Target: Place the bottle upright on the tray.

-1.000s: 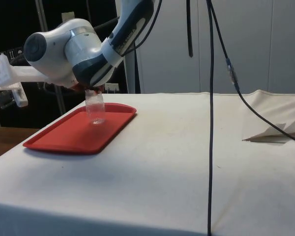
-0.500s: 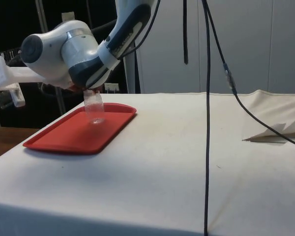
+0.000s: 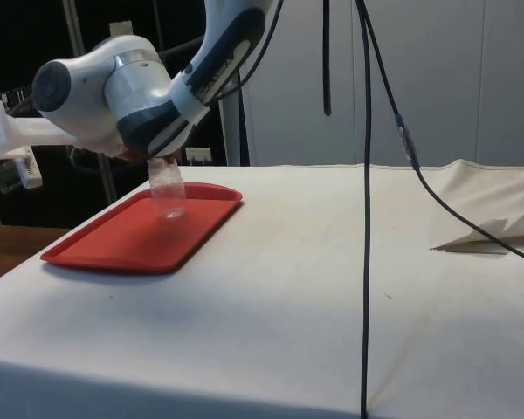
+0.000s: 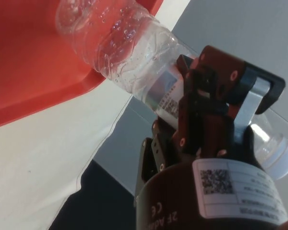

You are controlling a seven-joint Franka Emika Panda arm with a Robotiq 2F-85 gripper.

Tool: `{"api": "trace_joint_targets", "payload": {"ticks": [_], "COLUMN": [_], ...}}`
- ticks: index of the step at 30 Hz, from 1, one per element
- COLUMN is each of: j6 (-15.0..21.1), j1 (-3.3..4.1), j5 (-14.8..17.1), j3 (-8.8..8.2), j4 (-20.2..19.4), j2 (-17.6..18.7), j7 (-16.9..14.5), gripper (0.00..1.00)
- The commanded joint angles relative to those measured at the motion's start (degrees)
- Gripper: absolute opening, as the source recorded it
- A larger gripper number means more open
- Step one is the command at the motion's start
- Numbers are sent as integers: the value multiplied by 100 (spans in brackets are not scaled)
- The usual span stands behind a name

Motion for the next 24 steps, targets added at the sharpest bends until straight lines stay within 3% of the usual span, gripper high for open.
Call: {"api": "trace_joint_targets", "payload": {"ticks": [1,7,14,15,16,24], "j6": [-34,-40,-29,-40,-29,-46], "j1": [-17,0,-52,-11,-52,-34], "j5": [63,6,229,155,258,344], "j3": [29,11,74,29,74,63], "j4": [34,23,80,40,86,109], "j2": [6,-6,11,-6,17,34], "j7": [-46,-6,-6,6,-6,17], "gripper": [4,4,4,4,4,4]}}
